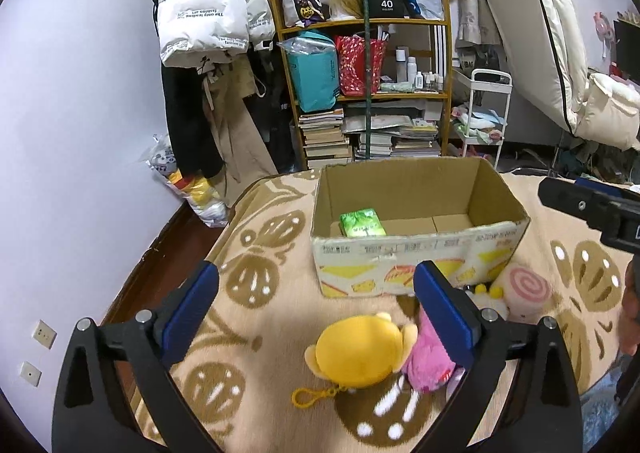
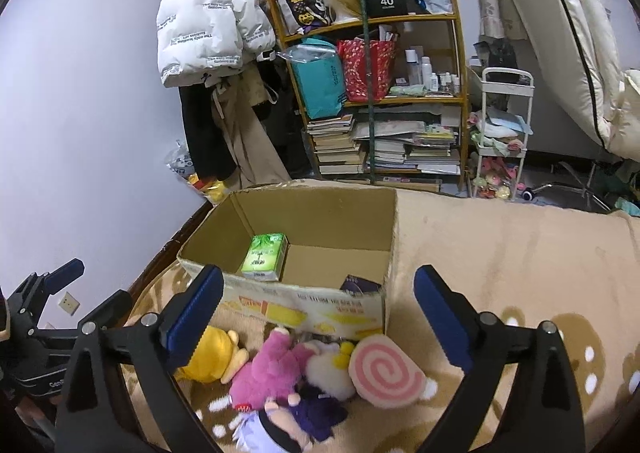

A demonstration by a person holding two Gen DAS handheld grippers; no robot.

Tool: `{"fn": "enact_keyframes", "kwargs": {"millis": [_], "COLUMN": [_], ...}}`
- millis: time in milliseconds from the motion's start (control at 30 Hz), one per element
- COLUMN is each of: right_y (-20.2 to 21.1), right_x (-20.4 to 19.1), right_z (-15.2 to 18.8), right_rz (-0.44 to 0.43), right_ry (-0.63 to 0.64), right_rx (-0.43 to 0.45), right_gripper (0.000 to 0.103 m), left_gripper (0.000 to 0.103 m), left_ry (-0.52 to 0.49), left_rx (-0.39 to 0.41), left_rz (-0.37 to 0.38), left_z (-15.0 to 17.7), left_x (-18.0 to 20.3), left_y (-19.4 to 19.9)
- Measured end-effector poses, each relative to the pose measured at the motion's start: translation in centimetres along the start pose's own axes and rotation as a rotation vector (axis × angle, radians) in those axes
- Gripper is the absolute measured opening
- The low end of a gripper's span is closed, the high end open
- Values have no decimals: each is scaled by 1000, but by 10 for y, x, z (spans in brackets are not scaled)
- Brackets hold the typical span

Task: Organize soft objects
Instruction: 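Move the left tool to the yellow plush while the right tool approaches the doll plush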

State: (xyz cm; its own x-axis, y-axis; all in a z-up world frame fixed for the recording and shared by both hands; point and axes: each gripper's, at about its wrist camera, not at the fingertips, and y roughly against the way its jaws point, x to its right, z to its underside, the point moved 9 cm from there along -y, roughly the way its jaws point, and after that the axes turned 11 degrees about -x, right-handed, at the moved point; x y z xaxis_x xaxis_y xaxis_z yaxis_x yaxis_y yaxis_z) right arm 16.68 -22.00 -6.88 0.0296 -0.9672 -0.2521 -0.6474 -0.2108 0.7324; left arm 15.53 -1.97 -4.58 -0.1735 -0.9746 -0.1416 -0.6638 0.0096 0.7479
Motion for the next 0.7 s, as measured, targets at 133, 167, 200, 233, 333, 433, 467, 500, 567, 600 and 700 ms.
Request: {"fn": "enact_keyframes", "kwargs": {"millis": [133,167,200,233,333,433,467,500,567,600,700], "right_y": [8,10,12,13,15,14,14,13,11,10,4], "right_x": [2,2,3,3,3,3,2,2,1,1,0], "right_z": [11,14,18,20,28,36,38,41,47,48,54], "right_rz": [4,2,1,-1,1,8,8,9,5,7,10], "right_ry": [-19,-26,-37,-44,-59,-65,-67,-72,-79,-81,-84], "right_rx": [-15,-18,-24,-28,-44,-63,-70,-79,-95,-102,-125], "right_gripper": [100,100,100,100,100,100,100,100,100,100,100], "left_gripper": [97,97,97,97,97,97,97,97,97,97,97], "left_ry": [-6,-7,-9,-10,-8,-6,-6,-6,-8,-9,-12], "left_rx": [-20,-26,-35,-38,-54,-71,-74,-77,-87,-92,-104], "left_rz": [0,-1,0,1,2,8,7,6,7,8,12], "left_z": [15,18,22,24,31,37,38,39,41,42,43], "left_x": [0,0,1,0,0,0,0,0,0,0,2], "left_y": [5,7,8,9,11,11,11,10,8,7,3]}}
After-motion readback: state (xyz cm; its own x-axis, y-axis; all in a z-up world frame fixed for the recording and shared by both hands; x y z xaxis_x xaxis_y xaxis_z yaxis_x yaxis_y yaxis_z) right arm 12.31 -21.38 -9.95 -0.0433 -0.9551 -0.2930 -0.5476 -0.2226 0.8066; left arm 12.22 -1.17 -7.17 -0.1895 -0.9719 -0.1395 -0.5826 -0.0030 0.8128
